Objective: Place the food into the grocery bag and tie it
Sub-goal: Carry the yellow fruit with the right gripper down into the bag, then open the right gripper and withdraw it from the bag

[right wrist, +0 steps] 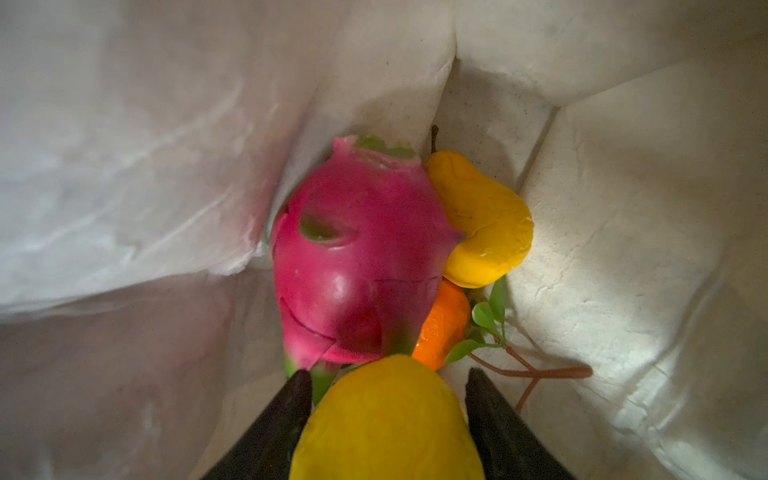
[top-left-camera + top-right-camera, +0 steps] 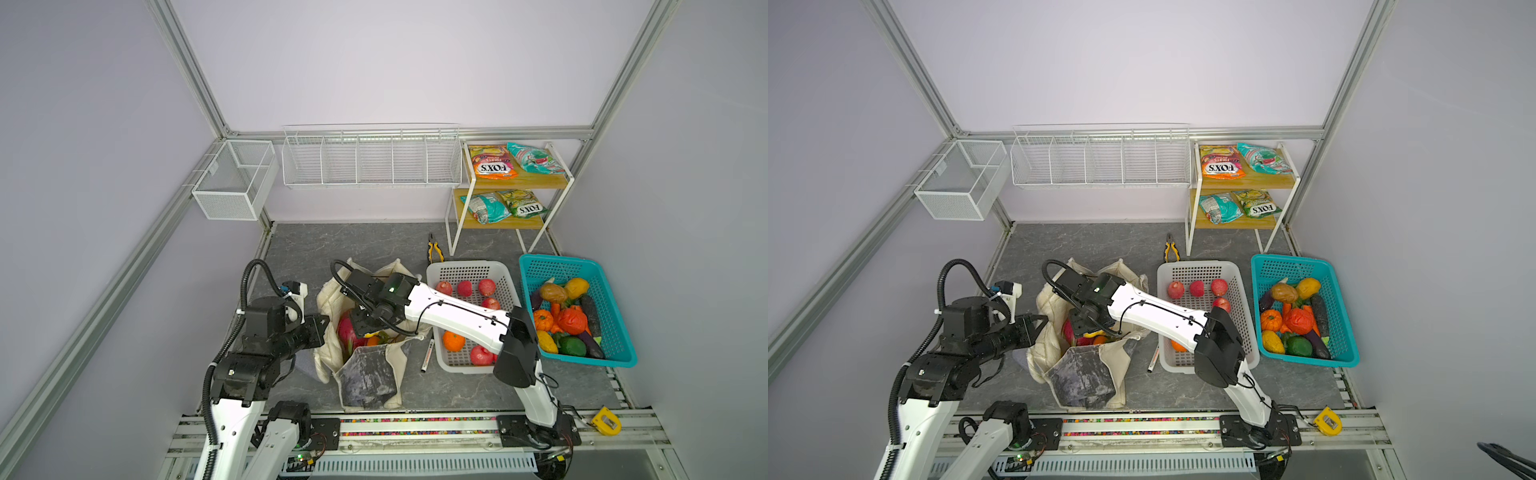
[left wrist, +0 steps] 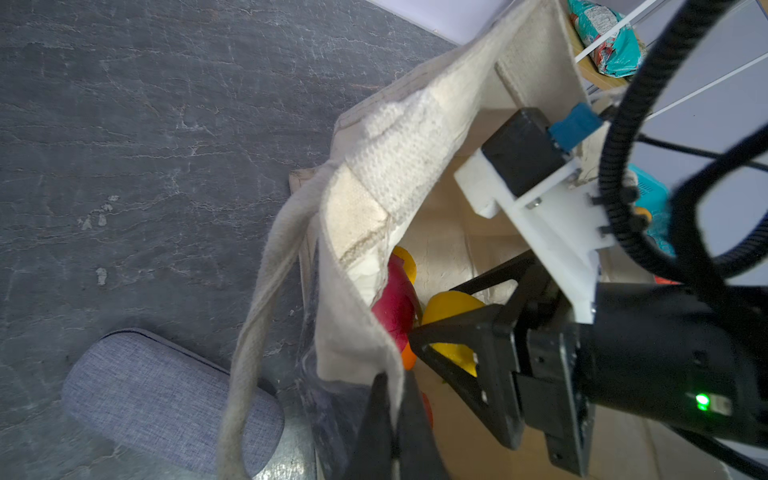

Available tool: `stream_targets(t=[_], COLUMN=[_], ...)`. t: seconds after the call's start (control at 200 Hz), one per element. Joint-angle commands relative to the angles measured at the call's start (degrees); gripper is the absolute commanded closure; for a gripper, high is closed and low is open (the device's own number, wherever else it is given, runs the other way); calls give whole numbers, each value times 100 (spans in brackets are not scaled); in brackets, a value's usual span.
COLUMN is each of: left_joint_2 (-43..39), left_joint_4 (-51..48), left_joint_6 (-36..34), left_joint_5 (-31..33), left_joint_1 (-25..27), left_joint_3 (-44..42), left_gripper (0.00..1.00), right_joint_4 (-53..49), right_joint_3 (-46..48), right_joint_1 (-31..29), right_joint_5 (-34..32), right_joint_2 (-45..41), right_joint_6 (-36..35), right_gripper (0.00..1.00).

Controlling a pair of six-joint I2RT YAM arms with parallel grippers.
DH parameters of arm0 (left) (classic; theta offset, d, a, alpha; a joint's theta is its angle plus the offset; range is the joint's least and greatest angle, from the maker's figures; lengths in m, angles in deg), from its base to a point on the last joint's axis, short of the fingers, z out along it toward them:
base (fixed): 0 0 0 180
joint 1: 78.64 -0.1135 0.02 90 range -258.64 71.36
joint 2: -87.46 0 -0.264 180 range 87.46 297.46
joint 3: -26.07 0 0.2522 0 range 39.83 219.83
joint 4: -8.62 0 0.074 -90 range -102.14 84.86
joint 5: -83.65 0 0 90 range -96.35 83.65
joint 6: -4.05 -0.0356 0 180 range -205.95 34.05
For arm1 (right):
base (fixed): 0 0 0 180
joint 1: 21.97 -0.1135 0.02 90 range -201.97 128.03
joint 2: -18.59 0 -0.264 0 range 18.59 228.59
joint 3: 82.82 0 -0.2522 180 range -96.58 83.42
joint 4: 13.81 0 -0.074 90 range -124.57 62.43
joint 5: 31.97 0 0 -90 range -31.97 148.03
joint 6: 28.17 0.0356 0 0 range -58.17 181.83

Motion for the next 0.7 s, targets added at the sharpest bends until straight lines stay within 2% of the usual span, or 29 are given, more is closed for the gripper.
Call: stream_targets(t=[0.0,0.38,0.54,0.695], left_joint_2=[-34,4,111,157], left_joint_4=[-49,-33,-40,-41], left_joint_6=[-57,-53,-57,-77], left_joint_5=[-83,-75,-99,-156], left_joint_1=[43,44,47,52], left_joint_3=[-69,-86,-82,-86], left_gripper=[100,100,100,100], right_joint_4=[368,421,560,480], right_joint_3=[270,393,376,84], right_joint_1=[48,69,61,61], right_joint_5=[32,-60,-43,-150], right_joint_2=[89,79,-165,-522], right_joint_6=[110,2,-150,-403], right_gripper=[37,0,12,12])
